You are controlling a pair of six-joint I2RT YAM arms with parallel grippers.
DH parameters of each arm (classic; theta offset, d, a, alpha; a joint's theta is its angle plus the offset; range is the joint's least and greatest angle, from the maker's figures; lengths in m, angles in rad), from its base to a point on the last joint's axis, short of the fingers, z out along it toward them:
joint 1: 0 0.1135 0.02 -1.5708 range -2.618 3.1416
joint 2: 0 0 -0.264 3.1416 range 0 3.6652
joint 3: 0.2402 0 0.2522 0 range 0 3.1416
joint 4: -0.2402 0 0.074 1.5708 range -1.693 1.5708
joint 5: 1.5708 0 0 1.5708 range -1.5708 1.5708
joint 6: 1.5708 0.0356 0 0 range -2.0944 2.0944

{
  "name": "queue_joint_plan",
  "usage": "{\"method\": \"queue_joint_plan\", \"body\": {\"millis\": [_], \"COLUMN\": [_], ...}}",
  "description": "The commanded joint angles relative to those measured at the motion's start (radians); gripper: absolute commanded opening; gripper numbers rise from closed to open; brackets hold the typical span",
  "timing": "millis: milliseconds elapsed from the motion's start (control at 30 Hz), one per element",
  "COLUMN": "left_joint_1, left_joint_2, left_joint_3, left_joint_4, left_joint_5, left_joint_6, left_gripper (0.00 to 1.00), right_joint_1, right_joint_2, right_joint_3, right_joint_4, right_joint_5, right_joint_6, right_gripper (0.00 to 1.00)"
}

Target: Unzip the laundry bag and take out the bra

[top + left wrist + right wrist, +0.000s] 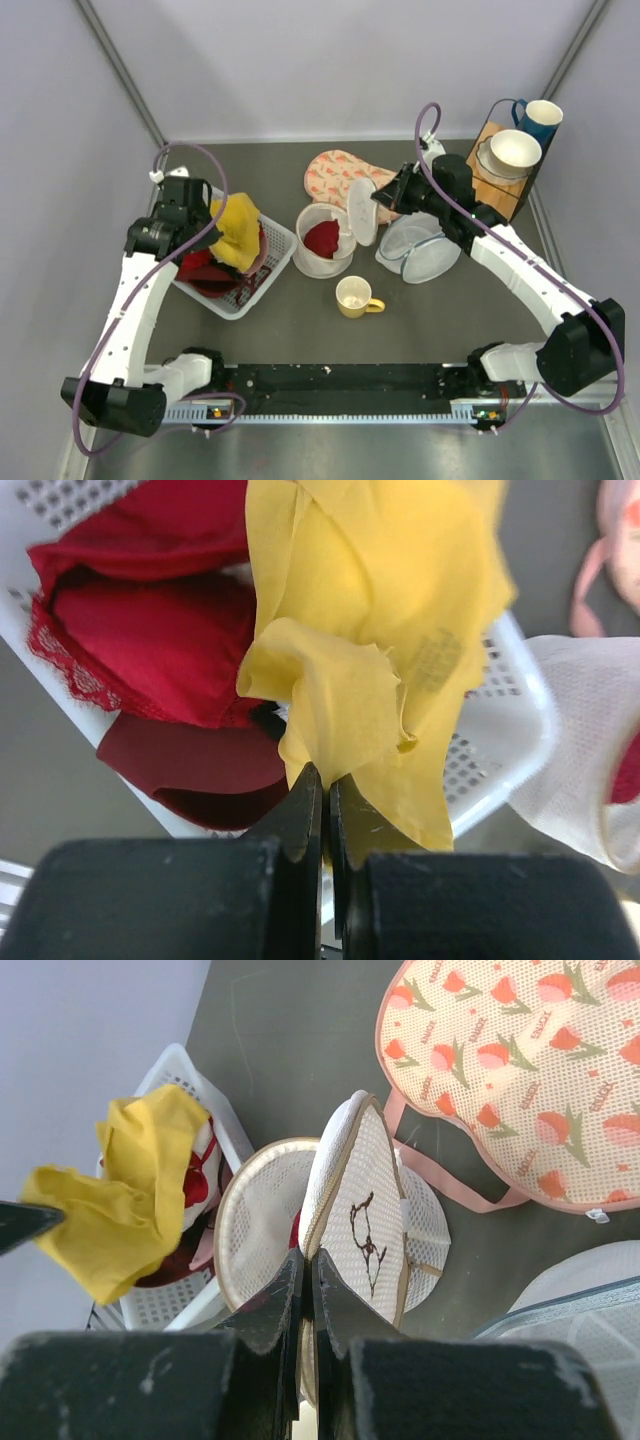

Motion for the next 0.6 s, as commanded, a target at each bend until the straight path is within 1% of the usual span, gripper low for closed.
{"method": "queue_joint_plan", "body": {"millis": [0,67,133,200,233,267,300,333,367,467,500,567], "left_joint_1": [0.017,0.022,0.025,0.027,0.028,0.028,0.027,0.028,0.028,0.027,0.027,0.027], "left_joint_2": [0.000,0.047,0.110,0.132,0.127,0.117,0.101,0.072,0.060,0.018,0.011,-0.015], "left_joint_3": [-0.204,-0.265,-0.270,-0.264,-0.258,-0.243,-0.233,-0.218,-0.185,-0.105,-0.086,-0.046], "left_joint_4": [0.214,0.265,0.275,0.261,0.259,0.258,0.255,0.243,0.233,0.180,0.167,0.149], "left_joint_5": [-0.048,-0.044,-0.060,-0.061,-0.051,-0.051,-0.053,-0.057,-0.062,-0.074,-0.086,-0.088], "left_joint_6": [-0.048,-0.057,-0.114,-0.152,-0.154,-0.152,-0.140,-0.133,-0.120,-0.073,-0.059,-0.045], "left_gripper": [0.00,0.00,0.00,0.00,0.01,0.05,0.11,0.19,0.38,0.72,0.75,0.76], "right_joint_1": [0.002,0.002,0.002,0.002,0.002,0.002,0.001,0.001,0.001,0.002,0.002,0.002], "right_joint_2": [-0.005,-0.004,-0.005,-0.008,-0.013,-0.016,-0.017,-0.017,-0.017,-0.013,-0.010,-0.008], "right_joint_3": [0.000,-0.002,-0.004,-0.007,-0.005,-0.005,-0.005,-0.004,-0.005,-0.004,-0.004,-0.004], "right_joint_4": [0.053,0.053,0.051,0.050,0.047,0.047,0.045,0.044,0.044,0.044,0.045,0.047], "right_joint_5": [-0.021,-0.024,-0.026,-0.024,-0.021,-0.020,-0.017,-0.015,-0.013,-0.016,-0.016,-0.016], "right_joint_6": [0.004,0.001,0.001,0.003,0.001,0.001,0.000,-0.002,-0.002,-0.004,-0.002,0.000], "right_gripper": [0.00,0.00,0.00,0.00,0.00,0.00,0.00,0.00,0.00,0.00,0.00,0.00]}}
